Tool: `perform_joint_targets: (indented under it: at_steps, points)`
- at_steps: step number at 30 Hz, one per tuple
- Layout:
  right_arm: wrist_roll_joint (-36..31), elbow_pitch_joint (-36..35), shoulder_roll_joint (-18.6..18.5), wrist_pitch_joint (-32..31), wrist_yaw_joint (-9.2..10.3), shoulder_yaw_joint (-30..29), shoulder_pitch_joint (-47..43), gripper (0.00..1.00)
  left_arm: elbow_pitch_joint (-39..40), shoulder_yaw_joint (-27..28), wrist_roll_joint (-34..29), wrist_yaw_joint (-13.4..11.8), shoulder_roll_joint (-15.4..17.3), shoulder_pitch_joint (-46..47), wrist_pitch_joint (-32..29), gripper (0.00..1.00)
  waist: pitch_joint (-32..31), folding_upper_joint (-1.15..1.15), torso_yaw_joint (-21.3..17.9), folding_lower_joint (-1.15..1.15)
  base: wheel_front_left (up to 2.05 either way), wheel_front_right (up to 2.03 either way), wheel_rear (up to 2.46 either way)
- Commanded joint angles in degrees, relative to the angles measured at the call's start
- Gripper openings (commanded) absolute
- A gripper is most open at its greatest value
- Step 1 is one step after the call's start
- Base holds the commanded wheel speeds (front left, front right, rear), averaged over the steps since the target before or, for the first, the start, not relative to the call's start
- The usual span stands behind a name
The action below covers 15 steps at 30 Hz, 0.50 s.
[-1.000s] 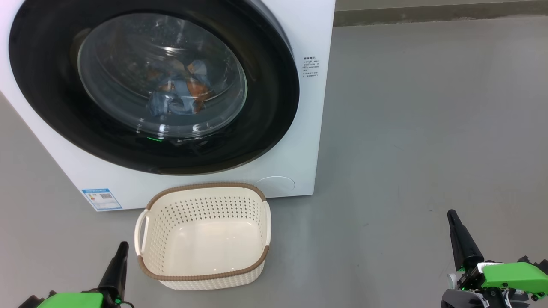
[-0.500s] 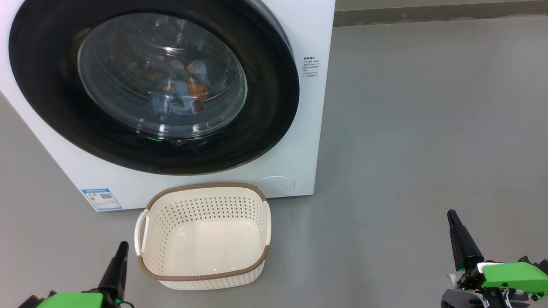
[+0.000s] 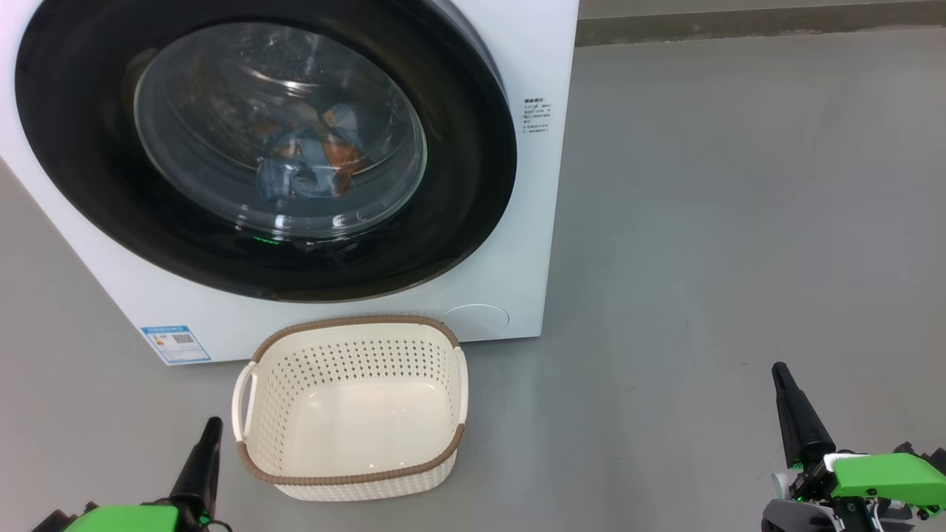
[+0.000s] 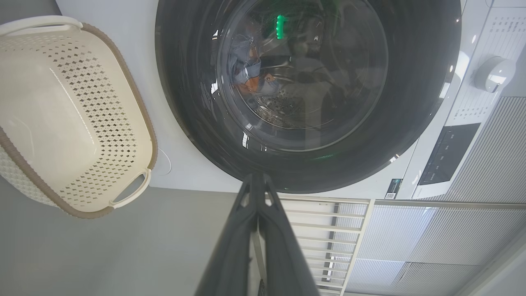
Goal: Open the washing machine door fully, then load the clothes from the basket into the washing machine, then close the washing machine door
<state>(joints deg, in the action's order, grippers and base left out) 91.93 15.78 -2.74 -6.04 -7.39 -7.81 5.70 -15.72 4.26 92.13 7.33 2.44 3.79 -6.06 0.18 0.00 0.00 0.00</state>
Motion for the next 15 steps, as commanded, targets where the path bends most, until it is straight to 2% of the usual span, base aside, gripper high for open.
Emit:
perform_joint_targets:
  at_steps: [1, 15]
  points:
    - [0.19, -1.76, -0.14, -0.50, -0.10, 1.23, 0.48, 0.00, 1.67, 2.01, 0.25, 0.15, 0.65, 2.38, -0.22, 0.00, 0.00, 0.00, 0.00, 0.00, 0.00, 0.00, 0.00]
    - [0.18, -1.76, -0.14, -0.50, -0.10, 1.22, 0.48, 0.00, 1.67, 2.07, 0.20, 0.15, 0.61, 2.39, -0.27, 0.00, 0.00, 0.00, 0.00, 0.00, 0.00, 0.00, 0.00]
